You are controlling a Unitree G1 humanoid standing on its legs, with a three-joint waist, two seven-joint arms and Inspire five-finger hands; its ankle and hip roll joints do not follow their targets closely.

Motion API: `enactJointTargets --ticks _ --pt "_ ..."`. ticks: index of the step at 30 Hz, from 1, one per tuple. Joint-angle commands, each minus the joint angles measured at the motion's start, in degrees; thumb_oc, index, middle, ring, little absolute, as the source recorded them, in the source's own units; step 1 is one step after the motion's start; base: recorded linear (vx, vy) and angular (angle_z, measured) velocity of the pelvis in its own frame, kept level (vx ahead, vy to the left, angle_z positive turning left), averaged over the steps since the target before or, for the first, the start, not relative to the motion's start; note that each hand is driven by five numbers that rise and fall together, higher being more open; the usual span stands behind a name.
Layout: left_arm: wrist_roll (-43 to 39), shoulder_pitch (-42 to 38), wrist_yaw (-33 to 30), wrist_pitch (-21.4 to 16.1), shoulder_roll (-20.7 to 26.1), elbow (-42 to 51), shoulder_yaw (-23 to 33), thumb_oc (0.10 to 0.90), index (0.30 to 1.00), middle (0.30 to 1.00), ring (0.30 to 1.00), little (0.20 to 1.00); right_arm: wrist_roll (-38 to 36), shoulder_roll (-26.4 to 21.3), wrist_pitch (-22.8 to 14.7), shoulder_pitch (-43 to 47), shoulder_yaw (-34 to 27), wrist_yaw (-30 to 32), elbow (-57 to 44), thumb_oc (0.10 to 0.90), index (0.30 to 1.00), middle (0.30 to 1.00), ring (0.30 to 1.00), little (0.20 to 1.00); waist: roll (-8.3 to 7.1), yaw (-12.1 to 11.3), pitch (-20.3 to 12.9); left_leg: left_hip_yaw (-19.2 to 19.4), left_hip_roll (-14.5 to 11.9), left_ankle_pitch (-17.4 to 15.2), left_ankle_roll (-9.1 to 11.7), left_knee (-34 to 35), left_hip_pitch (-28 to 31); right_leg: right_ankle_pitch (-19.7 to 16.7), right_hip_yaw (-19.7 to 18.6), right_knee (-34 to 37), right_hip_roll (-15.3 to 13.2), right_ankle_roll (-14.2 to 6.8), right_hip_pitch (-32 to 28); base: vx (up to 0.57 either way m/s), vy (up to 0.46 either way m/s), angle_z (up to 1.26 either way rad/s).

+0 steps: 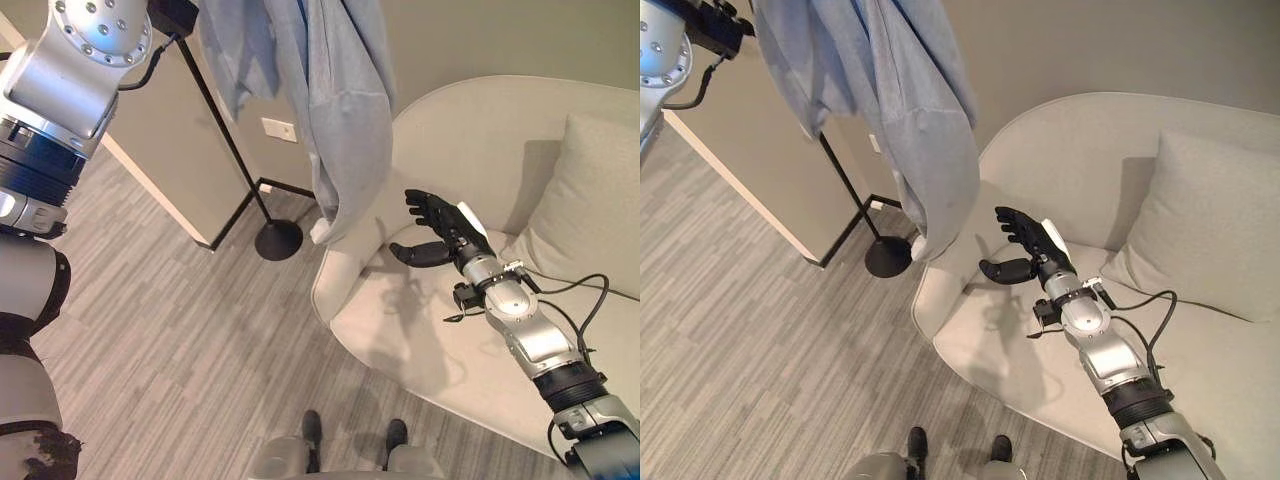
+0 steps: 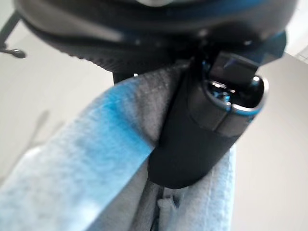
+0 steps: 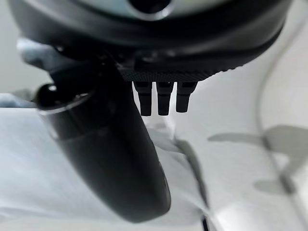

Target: Hang the clothes on the sofa on the clothes rack.

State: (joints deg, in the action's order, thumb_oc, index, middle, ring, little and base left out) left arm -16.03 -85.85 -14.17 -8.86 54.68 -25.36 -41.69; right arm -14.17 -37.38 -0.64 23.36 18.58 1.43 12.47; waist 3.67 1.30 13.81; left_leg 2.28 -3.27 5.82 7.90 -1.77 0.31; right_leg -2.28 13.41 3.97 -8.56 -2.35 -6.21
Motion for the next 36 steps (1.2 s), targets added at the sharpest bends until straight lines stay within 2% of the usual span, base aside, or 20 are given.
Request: enactJointTargets --ticks 1,5,8,17,22,24,29,36 --pt "-4.59 -7.07 -4.95 -4.24 0.47 -4.37 5.83 0.4 0.3 0.3 0.3 0.3 2.12 -3.53 -5.84 -0.29 -1.88 -0.69 -2.24 0.8 0.9 0.9 0.9 0.9 -0.11 -0.8 -7.84 -2.19 -4.12 -2.99 -0.53 6.51 3.58 5.57 1.48 -0.33 2.19 -4.59 -2.01 0.06 0.151 0.03" --pt "-4.91 -8.06 -4.46 -4.65 -2.21 -2.76 5.45 0.4 0.3 0.3 0.3 0.3 4.67 -3.03 -5.45 -0.1 -2.74 0.75 -0.84 0.8 0.9 0.9 0.9 0.9 2.42 -0.41 -9.58 -1.35 -1.82 -6.02 -0.75 6.77 5.54 4.67 1.78 -0.16 0.96 -5.26 -3.0 0.08 0.172 0.07" --pt "-5.1 -10.56 -4.53 -4.93 -3.38 -2.8 4.14 0.4 0.3 0.3 0.3 0.3 5.32 -2.23 -5.32 -0.1 -4.01 1.89 -0.78 0.8 0.9 0.9 0.9 0.9 2.76 -0.47 -9.86 -0.47 -0.44 -7.26 -1.45 6.77 6.3 4.25 1.42 -0.3 -0.28 -5.98 -3.24 0.05 0.148 0.08" --pt "-5.95 -13.91 -4.55 -5.17 -4.97 -2.15 3.23 0.4 0.3 0.3 0.3 0.3 7.76 -3.7 -4.98 -0.74 -8.41 3.99 -2.0 0.8 0.9 0.9 0.9 0.9 2.63 -0.27 -10.02 0.88 1.86 -8.63 -3.22 6.77 6.4 2.94 1.73 -1.29 -3.32 -8.01 -2.66 0.03 0.092 0.01" --pt "-4.54 -14.87 -4.65 -4.91 -4.94 -1.61 2.54 0.4 0.3 0.3 0.3 0.3 7.9 -3.96 -4.87 -2.1 -10.1 4.25 -3.05 0.8 0.9 0.9 0.9 0.9 2.53 0.02 -10.13 1.13 2.26 -8.94 -3.57 6.77 6.45 2.71 1.75 -1.32 -3.82 -8.47 -2.66 0.03 0.037 -0.05" --pt "-3.16 -15.31 -4.52 -4.37 -4.51 -1.39 2.37 0.4 0.3 0.3 0.3 0.3 7.07 -4.2 -5.24 -5.35 -13.23 3.56 -6.45 0.8 0.9 0.9 0.9 0.9 2.34 0.89 -10.1 1.7 2.33 -9.17 -3.82 6.77 6.52 2.45 1.48 -1.41 -4.1 -8.82 -2.36 0.04 0.019 -0.03" --pt "-2.21 -15.23 -3.98 -3.72 -4.0 -1.62 2.38 0.4 0.3 0.3 0.3 0.3 4.45 -3.3 -6.03 -9.87 -16.32 1.86 -10.14 0.8 0.9 0.9 0.9 0.9 1.94 1.53 -10.06 2.66 2.14 -9.43 -4.13 6.77 6.64 2.02 0.62 -1.37 -4.06 -9.03 -1.75 0.01 -0.006 -0.06" --pt "-2.32 -16.11 -3.75 -3.96 -4.81 -0.59 2.1 0.4 0.3 0.3 0.3 0.3 1.65 -1.52 -5.66 -9.81 -11.95 -1.92 -8.59 0.8 0.9 0.9 0.9 0.9 1.59 1.28 -10.42 3.08 1.91 -9.52 -4.13 6.77 7.19 2.13 0.44 -0.76 -3.8 -8.91 -2.4 0.03 -0.023 -0.14"
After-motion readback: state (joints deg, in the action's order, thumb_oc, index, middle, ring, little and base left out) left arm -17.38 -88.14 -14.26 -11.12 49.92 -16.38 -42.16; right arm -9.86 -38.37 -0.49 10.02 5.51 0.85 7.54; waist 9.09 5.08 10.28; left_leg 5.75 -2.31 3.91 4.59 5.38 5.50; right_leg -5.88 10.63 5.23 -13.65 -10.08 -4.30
